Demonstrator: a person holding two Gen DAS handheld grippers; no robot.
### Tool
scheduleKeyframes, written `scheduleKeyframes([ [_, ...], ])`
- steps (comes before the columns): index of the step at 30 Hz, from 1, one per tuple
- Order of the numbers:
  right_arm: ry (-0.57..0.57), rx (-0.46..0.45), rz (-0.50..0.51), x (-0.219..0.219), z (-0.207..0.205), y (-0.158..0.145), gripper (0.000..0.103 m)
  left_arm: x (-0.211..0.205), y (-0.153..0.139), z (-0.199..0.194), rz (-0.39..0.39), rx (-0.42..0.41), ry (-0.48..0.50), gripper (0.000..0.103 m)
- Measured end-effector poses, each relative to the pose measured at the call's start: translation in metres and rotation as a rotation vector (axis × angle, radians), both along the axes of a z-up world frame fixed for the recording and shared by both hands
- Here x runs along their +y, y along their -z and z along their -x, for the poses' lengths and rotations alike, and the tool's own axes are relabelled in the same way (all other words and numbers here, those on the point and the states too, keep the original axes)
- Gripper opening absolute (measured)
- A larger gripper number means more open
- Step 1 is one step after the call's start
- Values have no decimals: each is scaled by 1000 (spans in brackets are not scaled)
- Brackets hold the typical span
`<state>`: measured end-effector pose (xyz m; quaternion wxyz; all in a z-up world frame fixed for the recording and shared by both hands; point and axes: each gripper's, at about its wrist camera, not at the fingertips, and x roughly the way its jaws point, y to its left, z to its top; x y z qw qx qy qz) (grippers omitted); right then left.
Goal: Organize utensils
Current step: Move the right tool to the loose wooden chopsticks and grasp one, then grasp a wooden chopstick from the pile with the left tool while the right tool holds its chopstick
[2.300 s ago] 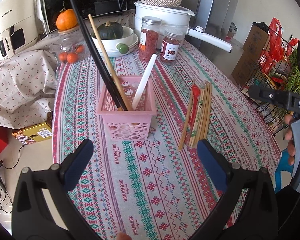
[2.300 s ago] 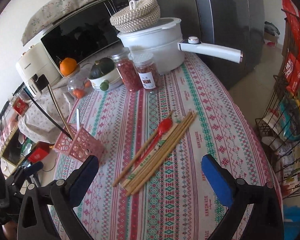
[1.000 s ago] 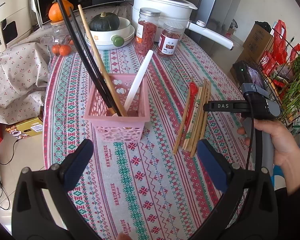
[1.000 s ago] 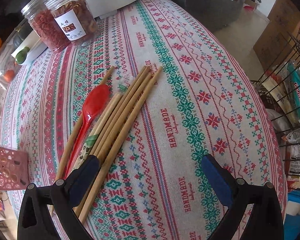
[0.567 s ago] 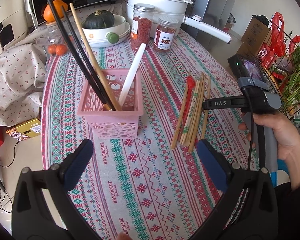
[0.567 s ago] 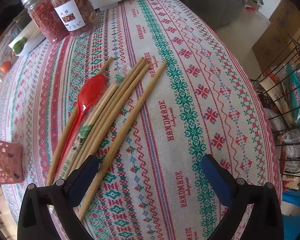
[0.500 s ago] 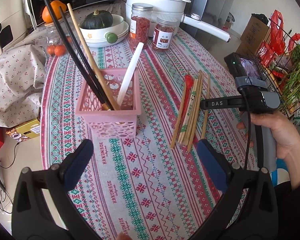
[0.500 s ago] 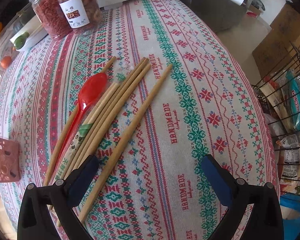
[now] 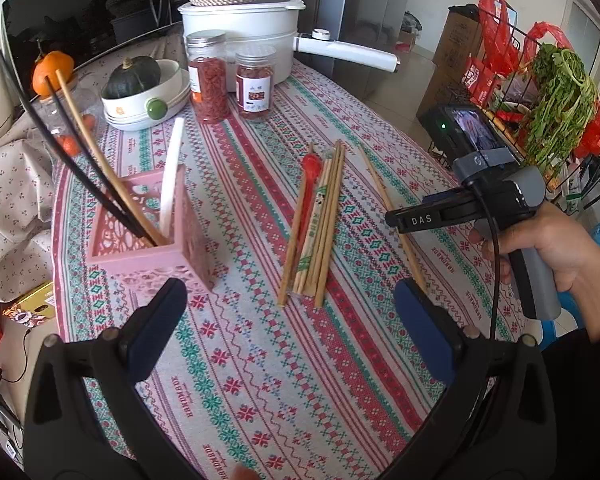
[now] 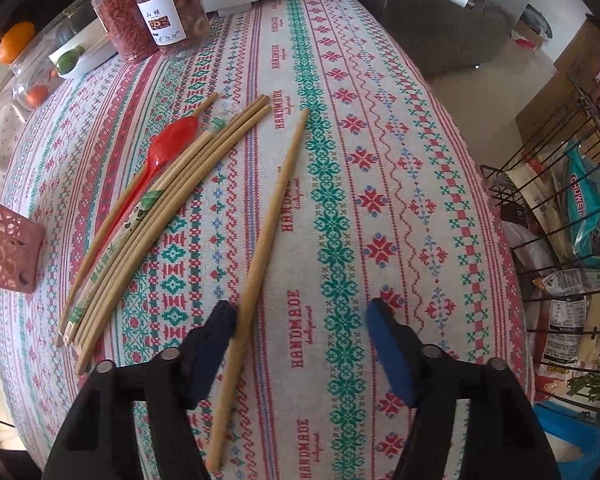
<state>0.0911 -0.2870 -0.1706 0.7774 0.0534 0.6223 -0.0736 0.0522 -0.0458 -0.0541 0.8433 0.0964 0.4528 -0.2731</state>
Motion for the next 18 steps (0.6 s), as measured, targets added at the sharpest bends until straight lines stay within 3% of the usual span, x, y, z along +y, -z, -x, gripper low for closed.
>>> scheduleKeyframes([
  [1, 5, -5, -1, -5, 4, -2, 50, -6, 1, -2, -9, 16, 10, 103],
  [3, 20, -10, -9, -16, 10, -4, 21, -19, 5, -9, -33, 67, 28, 103],
  [5, 40, -11, -41, -31, 13, -5, 8, -31, 9, -16, -40, 110, 33, 103],
  [10, 85, -23, -168, -55, 22, -5, 7, -67, 24, -42, -83, 218, 34, 102],
  [12, 106, -30, -211, -65, 27, -7, 7, -81, 30, -56, -98, 245, 27, 94],
  [18, 121, -58, -271, -78, 25, -22, 8, -115, 55, -105, -78, 349, 30, 47],
])
